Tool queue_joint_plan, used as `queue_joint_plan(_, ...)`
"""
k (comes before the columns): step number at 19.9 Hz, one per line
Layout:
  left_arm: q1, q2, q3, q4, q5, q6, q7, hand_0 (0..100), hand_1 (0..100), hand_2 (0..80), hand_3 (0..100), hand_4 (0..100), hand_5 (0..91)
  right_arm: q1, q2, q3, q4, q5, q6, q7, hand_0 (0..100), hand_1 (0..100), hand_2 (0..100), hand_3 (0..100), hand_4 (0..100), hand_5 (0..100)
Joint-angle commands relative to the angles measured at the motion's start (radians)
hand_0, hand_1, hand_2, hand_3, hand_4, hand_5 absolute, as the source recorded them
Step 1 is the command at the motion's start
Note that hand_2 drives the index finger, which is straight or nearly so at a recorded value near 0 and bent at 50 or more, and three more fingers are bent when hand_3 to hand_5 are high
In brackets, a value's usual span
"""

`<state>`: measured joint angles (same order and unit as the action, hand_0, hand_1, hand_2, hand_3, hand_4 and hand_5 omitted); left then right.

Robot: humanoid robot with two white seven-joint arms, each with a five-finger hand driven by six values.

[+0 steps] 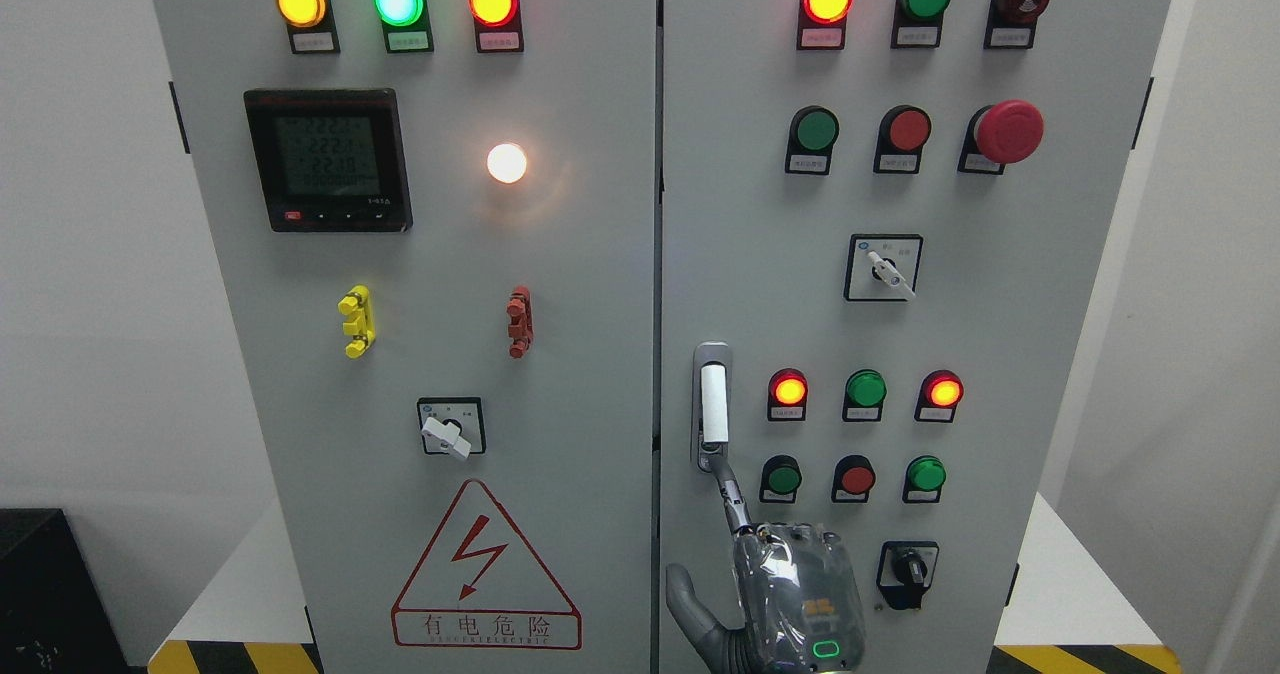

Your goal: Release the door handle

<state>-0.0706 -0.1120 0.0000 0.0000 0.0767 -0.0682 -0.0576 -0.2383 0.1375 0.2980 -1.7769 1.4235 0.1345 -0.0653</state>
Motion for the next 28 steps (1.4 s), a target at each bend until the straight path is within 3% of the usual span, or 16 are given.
queue_joint_plan(1,0.0,0.0,-0.02,-0.017,0.0,-0.001,-0.002,0,0,2.6,8,1,0.0,0.008,0.001,-0.002,-0.029,0.0,-0.003,-0.001,41,29,0,100,98,99)
queue_joint_plan(8,0.0,0.0,-0.02,-0.017,0.0,-0.001,-0.001,0,0,2.5,9,1,0.0,0.01,0.001,-0.005,-0.041,-0.011,-0.007,-0.004,46,27,38,100,98,99)
queue_joint_plan(15,0.0,0.0,-0.02,-0.017,0.0,-0.001,-0.002,0,0,2.6,9,1,0.0,0.008,0.001,-0.008,-0.059,-0.011,-0.009,-0.001,46,24,53,100,98,99)
queue_joint_plan(23,0.0,0.0,-0.02,-0.017,0.0,-0.001,-0.001,0,0,2.5,8,1,0.0,-0.015,0.001,-0.014,-0.065,-0.014,-0.009,-0.001,27,29,72,100,98,97)
queue_joint_plan(28,0.0,0.0,-0.02,-0.017,0.0,-0.001,-0.001,0,0,2.5,8,1,0.0,-0.044,0.002,-0.029,-0.058,-0.017,-0.007,-0.001,12,31,78,100,100,97)
